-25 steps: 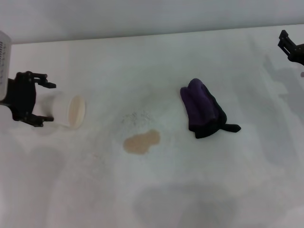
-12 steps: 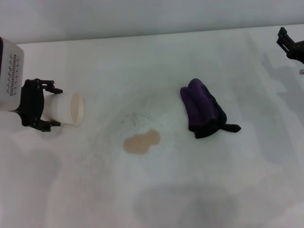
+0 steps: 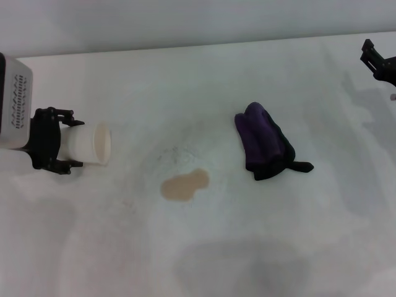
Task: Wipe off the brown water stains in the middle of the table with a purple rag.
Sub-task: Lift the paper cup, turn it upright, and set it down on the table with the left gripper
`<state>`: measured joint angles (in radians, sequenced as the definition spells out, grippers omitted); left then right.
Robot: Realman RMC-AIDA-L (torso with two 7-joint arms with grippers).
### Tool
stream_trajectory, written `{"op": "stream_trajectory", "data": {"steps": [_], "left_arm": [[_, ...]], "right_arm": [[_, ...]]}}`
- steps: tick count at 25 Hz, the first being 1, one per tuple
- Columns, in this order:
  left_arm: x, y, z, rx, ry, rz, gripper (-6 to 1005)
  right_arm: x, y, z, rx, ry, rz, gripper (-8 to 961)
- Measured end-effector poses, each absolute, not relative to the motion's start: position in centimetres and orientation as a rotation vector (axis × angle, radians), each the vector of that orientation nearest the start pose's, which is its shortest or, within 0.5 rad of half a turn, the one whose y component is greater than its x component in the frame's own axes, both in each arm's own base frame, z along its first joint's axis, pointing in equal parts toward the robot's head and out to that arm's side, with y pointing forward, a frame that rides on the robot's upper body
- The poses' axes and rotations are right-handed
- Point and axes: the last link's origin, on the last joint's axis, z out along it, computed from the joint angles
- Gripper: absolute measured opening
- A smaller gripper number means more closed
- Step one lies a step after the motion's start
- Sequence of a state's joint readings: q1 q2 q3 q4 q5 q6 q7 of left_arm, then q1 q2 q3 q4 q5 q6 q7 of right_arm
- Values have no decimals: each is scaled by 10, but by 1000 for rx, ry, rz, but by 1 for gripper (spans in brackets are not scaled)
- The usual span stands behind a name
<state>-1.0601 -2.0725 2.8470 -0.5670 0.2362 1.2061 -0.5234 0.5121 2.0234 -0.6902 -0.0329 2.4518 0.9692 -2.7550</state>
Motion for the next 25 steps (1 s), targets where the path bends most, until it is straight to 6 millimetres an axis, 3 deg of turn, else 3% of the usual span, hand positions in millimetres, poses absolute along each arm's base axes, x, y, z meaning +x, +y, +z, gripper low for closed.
{"op": "stream_trajectory", "data": {"steps": [4, 14, 20, 25], "left_arm": [[-273, 408, -5, -2753, 490, 373, 810], [-273, 405, 6, -2637, 230, 59, 723], [-292, 385, 1, -2571, 70, -103, 667], [-304, 363, 2, -2440, -83, -349, 646]], "right_arm": [[378, 352, 28, -1509, 764, 573, 856], [380, 350, 28, -1514, 765, 569, 856], [380, 349, 28, -1514, 764, 569, 856], [379, 350, 28, -1514, 760, 570, 856]]}}
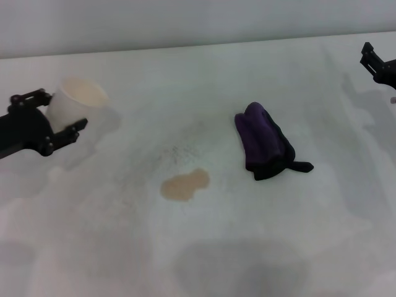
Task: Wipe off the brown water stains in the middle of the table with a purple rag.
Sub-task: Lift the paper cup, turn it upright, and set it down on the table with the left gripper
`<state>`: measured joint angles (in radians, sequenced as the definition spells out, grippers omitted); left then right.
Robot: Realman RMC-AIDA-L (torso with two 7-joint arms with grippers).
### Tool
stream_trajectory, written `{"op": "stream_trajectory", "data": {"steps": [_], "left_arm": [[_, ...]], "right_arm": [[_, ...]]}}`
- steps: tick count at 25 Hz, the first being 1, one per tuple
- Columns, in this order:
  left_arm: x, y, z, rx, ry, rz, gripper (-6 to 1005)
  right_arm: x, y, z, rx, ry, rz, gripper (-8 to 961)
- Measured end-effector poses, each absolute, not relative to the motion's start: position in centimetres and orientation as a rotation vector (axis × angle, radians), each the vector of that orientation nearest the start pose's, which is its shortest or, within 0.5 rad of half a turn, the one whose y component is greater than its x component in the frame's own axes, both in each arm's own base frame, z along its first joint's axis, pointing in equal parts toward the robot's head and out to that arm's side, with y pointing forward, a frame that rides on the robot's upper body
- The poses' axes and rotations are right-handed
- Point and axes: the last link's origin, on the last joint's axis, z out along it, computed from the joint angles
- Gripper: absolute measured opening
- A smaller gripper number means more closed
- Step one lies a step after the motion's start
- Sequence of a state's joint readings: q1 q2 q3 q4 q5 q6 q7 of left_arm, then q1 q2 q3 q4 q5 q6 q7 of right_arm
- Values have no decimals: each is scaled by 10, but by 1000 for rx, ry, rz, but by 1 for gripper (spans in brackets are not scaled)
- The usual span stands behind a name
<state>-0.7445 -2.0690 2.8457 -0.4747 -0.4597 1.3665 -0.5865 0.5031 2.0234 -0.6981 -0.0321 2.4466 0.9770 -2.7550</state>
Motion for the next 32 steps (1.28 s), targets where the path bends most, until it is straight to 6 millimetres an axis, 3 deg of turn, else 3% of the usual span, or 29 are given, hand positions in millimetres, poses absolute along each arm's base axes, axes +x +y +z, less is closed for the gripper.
{"op": "stream_trajectory", "data": {"steps": [4, 11, 23, 32], "left_arm": [[-314, 343, -1, -2305, -161, -512, 640], [-316, 319, -31, -2193, -250, -628, 632], [-328, 311, -59, -1955, -608, -642, 633], [-331, 310, -68, -1943, -683, -610, 631]], "right_arm": [[378, 352, 28, -1516, 756, 574, 856], [376, 354, 29, -1517, 751, 578, 855], [377, 353, 30, -1505, 757, 578, 855], [379, 351, 29, -1504, 765, 574, 855]]}}
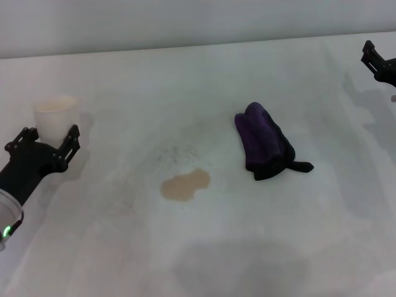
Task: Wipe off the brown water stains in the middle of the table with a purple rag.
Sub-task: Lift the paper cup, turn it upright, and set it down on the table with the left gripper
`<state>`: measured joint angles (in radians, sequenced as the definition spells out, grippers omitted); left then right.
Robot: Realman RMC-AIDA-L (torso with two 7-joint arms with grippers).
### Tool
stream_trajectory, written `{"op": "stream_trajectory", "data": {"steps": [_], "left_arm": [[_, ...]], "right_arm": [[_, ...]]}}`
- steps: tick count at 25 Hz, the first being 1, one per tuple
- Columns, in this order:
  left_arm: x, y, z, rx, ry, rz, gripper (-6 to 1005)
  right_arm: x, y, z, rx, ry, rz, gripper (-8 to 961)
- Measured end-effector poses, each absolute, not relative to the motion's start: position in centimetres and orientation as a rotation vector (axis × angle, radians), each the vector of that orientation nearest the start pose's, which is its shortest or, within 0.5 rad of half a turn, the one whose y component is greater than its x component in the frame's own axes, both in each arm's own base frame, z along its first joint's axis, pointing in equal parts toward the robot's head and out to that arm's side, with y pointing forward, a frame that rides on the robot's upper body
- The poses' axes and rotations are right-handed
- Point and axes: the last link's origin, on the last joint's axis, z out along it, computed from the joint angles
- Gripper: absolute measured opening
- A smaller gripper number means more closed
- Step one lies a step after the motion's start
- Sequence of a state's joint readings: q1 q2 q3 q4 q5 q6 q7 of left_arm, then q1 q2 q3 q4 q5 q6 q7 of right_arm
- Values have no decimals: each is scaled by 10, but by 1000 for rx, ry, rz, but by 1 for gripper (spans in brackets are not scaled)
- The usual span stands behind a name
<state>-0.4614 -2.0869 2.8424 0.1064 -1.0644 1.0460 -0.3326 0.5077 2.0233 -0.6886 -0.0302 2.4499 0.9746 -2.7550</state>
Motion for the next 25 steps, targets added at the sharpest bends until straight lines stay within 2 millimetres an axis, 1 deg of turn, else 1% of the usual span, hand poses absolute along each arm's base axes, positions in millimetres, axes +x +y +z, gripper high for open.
{"op": "stream_trajectory", "data": {"steps": [5, 11, 16, 25], "left_arm": [[-336, 307, -74, -1961, -684, -550, 630], [-338, 294, -82, -1981, -635, -495, 632], [-337, 290, -86, -1993, -583, -468, 672], [-341, 283, -85, -1973, -603, -468, 745]], "right_arm": [[379, 351, 28, -1506, 766, 576, 855], [379, 350, 27, -1508, 767, 576, 855], [376, 352, 25, -1513, 772, 585, 855], [374, 353, 25, -1513, 783, 605, 855]]}}
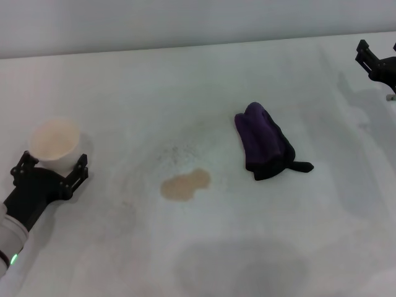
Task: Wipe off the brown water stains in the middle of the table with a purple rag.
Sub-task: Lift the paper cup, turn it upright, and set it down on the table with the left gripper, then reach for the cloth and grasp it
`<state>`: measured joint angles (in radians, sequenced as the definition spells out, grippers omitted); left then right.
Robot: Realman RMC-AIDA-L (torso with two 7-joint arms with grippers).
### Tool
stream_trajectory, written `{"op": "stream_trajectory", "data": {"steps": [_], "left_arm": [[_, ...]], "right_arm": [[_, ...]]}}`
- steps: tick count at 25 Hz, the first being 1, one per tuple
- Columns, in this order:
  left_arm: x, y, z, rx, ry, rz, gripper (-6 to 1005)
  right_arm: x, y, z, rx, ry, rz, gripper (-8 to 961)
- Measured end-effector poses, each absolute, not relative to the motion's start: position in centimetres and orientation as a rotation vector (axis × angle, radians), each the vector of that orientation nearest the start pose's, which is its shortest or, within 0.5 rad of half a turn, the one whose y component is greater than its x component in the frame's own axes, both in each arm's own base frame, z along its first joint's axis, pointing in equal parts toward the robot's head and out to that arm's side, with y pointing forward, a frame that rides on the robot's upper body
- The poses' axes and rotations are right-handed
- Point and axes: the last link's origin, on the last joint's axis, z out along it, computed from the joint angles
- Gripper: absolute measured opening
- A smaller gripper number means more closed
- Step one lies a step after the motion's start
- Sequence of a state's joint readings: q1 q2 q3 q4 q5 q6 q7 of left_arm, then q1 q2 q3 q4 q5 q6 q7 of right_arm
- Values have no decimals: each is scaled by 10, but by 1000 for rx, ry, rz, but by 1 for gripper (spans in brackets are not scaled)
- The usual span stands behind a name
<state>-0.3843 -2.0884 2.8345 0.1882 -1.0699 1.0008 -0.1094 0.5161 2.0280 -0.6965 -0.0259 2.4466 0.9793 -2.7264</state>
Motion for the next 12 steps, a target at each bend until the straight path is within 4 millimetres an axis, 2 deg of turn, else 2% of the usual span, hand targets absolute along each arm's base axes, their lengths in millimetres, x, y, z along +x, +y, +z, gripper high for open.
{"op": "stream_trajectory", "data": {"steps": [6, 12], "left_arm": [[-345, 277, -85, -1972, -614, -460, 884], [-347, 267, -88, -1970, -636, -468, 882]], "right_arm": [[374, 353, 25, -1510, 791, 613, 855], [374, 354, 24, -1510, 792, 614, 854]]}}
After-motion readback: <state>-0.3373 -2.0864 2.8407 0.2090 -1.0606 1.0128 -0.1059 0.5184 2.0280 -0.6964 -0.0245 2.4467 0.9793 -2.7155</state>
